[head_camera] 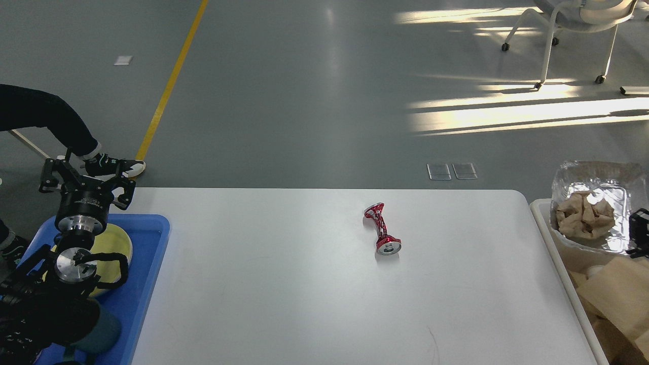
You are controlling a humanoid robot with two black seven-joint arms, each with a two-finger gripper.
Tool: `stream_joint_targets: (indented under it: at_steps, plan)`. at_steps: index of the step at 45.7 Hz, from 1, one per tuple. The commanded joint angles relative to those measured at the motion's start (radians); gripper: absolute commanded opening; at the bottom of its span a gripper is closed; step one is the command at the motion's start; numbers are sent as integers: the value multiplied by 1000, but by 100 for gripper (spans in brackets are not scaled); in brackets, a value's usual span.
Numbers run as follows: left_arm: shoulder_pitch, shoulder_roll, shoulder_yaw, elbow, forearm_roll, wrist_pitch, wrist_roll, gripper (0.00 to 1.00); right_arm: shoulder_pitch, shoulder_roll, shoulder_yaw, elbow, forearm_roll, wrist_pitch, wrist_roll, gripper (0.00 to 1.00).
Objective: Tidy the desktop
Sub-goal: 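Move the right gripper back over the red candy wrapper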
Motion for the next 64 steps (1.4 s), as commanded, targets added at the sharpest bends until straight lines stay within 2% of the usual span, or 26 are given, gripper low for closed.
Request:
stream_joint_targets:
  at_steps: [1,3,4,5,12,19,29,38,43,46,53,59,61,64]
  plan:
    - [0,0,0,0,1,0,0,96,-132,6,-3,-38,-1,-108,1,55]
    - [0,0,0,0,1,0,0,96,-162,14,-3,-61,-1,-141,1,88]
    - [0,0,1,0,1,0,0,96,-176,19,-3,-75,-1,-163,1,99]
    - [0,0,0,0,-1,0,0,96,-187,28,-3,-86,-1,-183,0,100]
    - [0,0,0,0,-1,0,0,96,-255,80,-3,-104,-1,-226,0,100]
    - [0,0,0,0,-1,0,0,96,-233,117,-1,-103,-1,-226,0,100]
    - [0,0,0,0,1,0,0,96,-28,216,-46,-86,-21,-217,-10,100]
    - [0,0,0,0,1,0,0,96,247,371,-314,29,-21,-215,3,100]
    - [0,0,0,0,1,0,0,96,368,473,-386,94,-21,-214,13,100]
    - [0,0,1,0,1,0,0,96,414,522,-396,118,-21,-203,41,100]
    - [0,0,1,0,1,0,0,96,552,612,-414,177,-23,-136,139,100]
    - [0,0,1,0,1,0,0,96,676,621,-408,281,-27,-62,262,100]
    - [0,0,1,0,1,0,0,96,704,629,-408,312,-44,-56,283,100]
    - [0,0,0,0,1,0,0,96,701,646,-408,321,-98,-56,287,100]
